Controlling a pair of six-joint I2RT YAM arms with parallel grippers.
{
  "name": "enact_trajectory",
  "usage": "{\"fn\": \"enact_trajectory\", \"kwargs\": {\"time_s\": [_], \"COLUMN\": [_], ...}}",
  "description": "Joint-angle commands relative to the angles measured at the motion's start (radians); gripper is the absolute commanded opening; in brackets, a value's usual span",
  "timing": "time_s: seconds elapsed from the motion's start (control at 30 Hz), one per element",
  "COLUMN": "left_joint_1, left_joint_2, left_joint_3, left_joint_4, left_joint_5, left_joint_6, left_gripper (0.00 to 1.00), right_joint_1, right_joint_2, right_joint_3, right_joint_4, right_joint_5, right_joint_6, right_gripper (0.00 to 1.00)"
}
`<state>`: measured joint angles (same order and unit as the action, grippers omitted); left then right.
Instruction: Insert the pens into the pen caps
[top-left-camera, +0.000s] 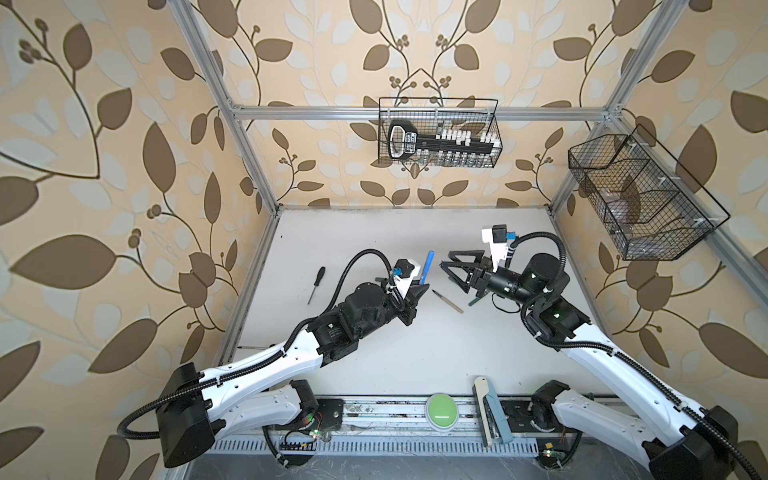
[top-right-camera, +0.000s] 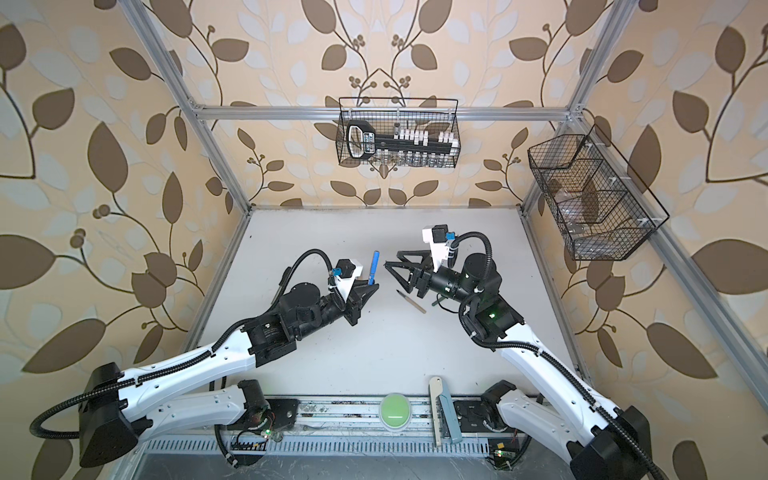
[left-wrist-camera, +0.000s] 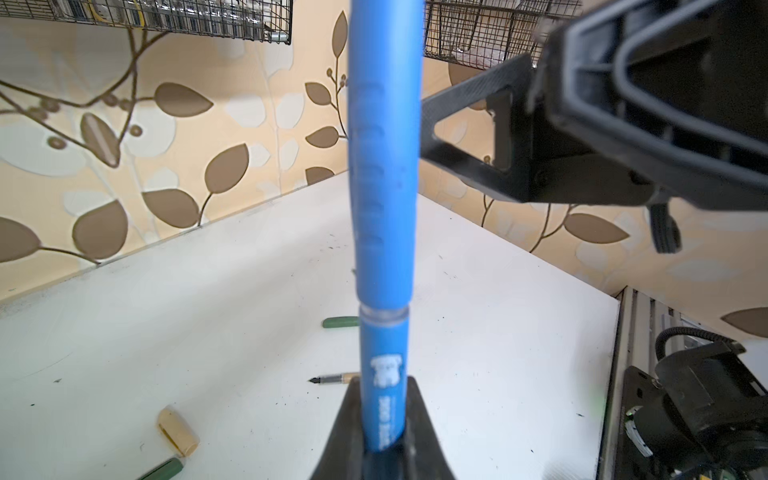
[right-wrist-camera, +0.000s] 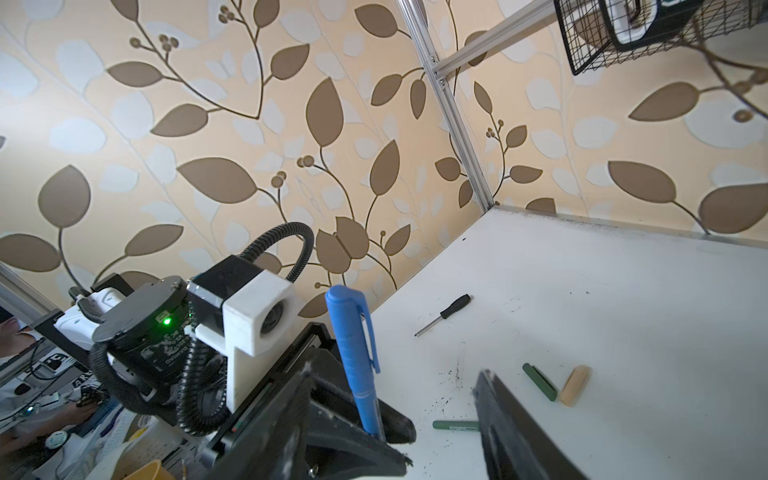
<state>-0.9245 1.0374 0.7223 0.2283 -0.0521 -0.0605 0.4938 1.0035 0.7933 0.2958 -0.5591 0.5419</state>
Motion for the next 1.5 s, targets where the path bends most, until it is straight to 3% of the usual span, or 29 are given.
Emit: {"fn": "enact_trajectory", "kwargs": {"time_s": [0.0, 0.43, 0.67, 0.93, 1.13, 1.47], "left_joint_1": [-0.011, -0.011, -0.011, -0.011, -0.011, -0.008], "left_joint_2": [-0.004, 0.012, 0.013, 0.019, 0.033, 0.072], "left_joint_3": [0.032, 0.032, 0.033, 0.037, 0.068, 0.150], "left_joint_4": [0.023, 0.036, 0.035, 0.034, 0.013, 0.126], "left_joint_5": [0.027, 0.063, 0.058, 0.046, 0.021, -0.124], "left_joint_6": [-0.003, -0.017, -0.016, -0.010, 0.002, 0.101], "left_gripper": [0.00, 0.00, 0.00, 0.00, 0.00, 0.00], "right_joint_1": [0.001, 0.025, 0.035, 0.040, 0.043, 0.043], "right_joint_2": [0.038, 0.134, 0.141, 0.142, 0.139, 0.128], "right_joint_3": [0.049, 0.113, 0.123, 0.121, 0.119, 0.106], "right_joint_4": [0.048, 0.116, 0.062, 0.015, -0.043, -0.151], "right_joint_5": [-0.072, -0.110, -0.101, -0.101, -0.108, -0.130], "right_joint_6": [0.041, 0.049, 0.014, -0.007, -0.032, -0.077], "right_gripper": [0.64, 0.62, 0.57, 0.40, 0.20, 0.03]}}
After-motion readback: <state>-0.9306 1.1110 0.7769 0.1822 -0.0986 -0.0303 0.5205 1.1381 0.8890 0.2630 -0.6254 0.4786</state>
